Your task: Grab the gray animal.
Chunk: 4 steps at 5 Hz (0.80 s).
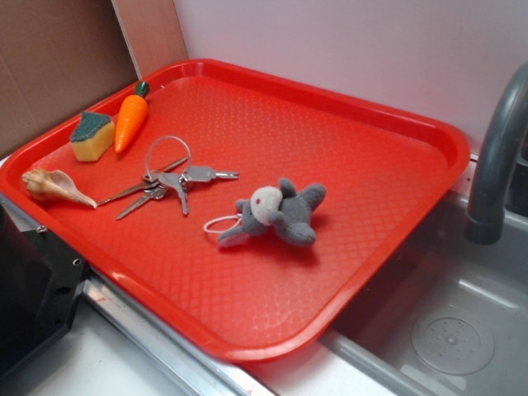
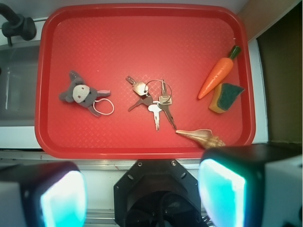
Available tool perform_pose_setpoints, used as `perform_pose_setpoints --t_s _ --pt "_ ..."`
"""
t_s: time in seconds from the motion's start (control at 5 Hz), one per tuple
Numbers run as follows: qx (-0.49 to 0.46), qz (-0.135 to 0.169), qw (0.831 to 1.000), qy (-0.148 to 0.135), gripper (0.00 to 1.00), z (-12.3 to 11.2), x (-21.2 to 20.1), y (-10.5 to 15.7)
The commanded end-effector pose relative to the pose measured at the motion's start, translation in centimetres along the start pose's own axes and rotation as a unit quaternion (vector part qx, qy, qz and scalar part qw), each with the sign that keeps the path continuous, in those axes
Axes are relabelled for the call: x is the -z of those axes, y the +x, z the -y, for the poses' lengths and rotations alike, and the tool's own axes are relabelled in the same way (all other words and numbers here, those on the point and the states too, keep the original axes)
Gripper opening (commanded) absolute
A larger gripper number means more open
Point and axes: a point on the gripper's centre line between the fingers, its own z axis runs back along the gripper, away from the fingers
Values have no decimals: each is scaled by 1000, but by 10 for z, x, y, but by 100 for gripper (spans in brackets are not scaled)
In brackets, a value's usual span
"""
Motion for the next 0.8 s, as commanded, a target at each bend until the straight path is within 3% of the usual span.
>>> perform_pose_setpoints --t_s 0.0,0.4,0.6 --pt "0 0 1000 0 100 0 0 0" --pt "158 42 986 3 100 61 69 35" --pt "206 43 977 18 100 76 100 40"
